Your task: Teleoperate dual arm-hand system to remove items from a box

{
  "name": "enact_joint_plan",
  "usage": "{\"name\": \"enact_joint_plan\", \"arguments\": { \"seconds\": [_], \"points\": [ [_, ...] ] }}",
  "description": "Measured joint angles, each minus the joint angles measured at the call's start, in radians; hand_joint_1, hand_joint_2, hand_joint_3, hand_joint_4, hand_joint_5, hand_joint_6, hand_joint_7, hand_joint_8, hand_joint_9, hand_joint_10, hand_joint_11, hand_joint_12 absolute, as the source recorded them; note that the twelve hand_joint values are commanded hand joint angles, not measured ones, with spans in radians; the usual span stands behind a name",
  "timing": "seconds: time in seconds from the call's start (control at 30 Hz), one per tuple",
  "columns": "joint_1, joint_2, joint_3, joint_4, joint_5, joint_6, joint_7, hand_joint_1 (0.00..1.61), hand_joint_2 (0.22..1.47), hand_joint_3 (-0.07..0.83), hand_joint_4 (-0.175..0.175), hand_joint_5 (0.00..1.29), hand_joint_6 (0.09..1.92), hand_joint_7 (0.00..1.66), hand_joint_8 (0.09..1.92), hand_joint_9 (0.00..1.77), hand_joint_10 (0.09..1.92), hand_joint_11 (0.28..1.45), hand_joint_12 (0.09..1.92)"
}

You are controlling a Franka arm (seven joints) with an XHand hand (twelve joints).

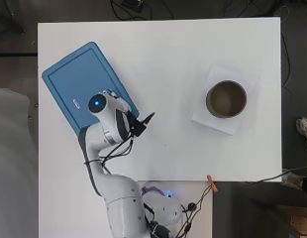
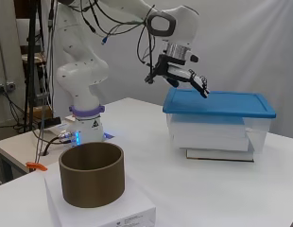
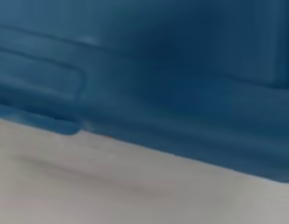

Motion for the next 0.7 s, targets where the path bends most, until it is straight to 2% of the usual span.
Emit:
{"name": "enact_joint_plan", "arguments": {
  "seconds": [0.13, 0.27, 0.43, 0.53, 0.7],
  "points": [
    [0.007, -0.025, 0.006, -0.010, -0.003, -0.001, -0.032, 0.13, 0.91, 0.006, -0.034, 0.07, 0.09, 0.12, 0.09, 0.25, 0.09, 0.41, 0.09],
    [0.021, -0.042, 0.006, -0.025, 0.016, -0.006, -0.058, 0.14, 0.77, -0.019, -0.029, 0.03, 0.09, 0.10, 0.09, 0.22, 0.09, 0.39, 0.09],
    [0.064, -0.199, -0.013, -0.214, 0.085, -0.005, -0.149, 0.12, 0.74, -0.018, -0.038, 0.02, 0.09, 0.13, 0.09, 0.25, 0.09, 0.40, 0.09],
    [0.080, -0.311, -0.024, -0.287, 0.078, -0.004, -0.111, 0.21, 0.77, 0.001, -0.049, 0.03, 0.09, 0.13, 0.09, 0.27, 0.09, 0.42, 0.09],
    [0.096, -0.367, 0.061, -0.346, -0.086, -0.011, 0.039, 0.29, 0.78, 0.002, -0.054, 0.01, 0.09, 0.08, 0.09, 0.24, 0.09, 0.41, 0.09]
  ]
}}
